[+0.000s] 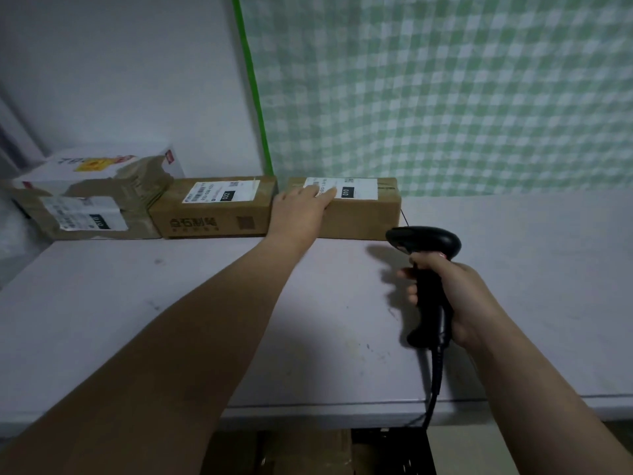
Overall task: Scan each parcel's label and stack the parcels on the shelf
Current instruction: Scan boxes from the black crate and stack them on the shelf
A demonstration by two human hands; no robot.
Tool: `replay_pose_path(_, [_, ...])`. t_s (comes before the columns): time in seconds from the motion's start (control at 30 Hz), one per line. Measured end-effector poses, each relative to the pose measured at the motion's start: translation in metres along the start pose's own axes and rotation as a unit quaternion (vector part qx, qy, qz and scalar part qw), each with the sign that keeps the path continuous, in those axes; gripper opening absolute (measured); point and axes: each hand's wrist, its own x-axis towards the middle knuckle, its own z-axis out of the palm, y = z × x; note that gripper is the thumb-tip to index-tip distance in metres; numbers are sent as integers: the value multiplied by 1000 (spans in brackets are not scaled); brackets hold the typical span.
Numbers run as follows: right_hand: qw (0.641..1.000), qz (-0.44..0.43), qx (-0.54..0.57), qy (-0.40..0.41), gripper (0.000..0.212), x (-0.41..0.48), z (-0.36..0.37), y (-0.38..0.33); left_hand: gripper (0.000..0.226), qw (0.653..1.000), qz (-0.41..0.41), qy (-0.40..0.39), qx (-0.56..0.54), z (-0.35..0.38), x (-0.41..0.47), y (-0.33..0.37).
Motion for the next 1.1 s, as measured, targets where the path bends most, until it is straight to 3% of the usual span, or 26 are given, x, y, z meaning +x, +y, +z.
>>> replay_pose_path(0.23, [998, 38, 32, -33, 12, 0, 6, 2, 51, 998, -51, -41, 22, 0, 10, -5])
replay_pose_path(0.4, [996, 27, -74, -42, 9, -8, 14, 5, 56, 995, -46, -77, 31, -5, 4, -1])
replay_pose_path(0.53, [992, -3, -117, -45, 9, -19, 17, 4, 60, 999, -18, -42, 11, -26, -25, -1])
replay_pose_path(0.63, [989, -8, -133, -61, 10, -36, 22, 8, 58, 999, -10, -26, -32, -48, -65, -1])
replay_pose_path(0.8, [978, 1, -167, -128, 16, -93, 35, 32, 49, 993, -38, -76, -87, -82, -167, -8])
replay_pose_path(1.0, [930, -16, -314, -190, 19, -167, 48, 84, 44, 985, -79, -113, -105, -83, -301, -26])
replay_pose_path(1.1, [909, -16, -361, -207, 15, -191, 47, 117, 54, 983, -79, -130, -104, -80, -358, -28])
